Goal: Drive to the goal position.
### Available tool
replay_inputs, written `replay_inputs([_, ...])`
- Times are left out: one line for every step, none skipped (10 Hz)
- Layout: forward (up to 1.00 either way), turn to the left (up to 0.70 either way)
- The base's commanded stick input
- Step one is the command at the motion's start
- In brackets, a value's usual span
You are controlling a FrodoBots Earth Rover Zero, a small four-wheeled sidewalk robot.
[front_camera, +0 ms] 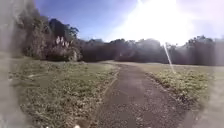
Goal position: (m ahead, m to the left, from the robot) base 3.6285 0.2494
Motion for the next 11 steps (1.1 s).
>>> replay_inputs([0.70, 0.00])
replay_inputs([0.70, 0.00])
replay_inputs([0.70, 0.00])
replay_inputs([0.70, 0.00])
replay_inputs([0.70, 0.00])
replay_inputs([0.70, 0.00])
replay_inputs([0.70, 0.00])
replay_inputs([0.70, 0.00])
replay_inputs([0.70, 0.00])
replay_inputs([0.70, -0.22])
replay_inputs([0.70, -0.34])
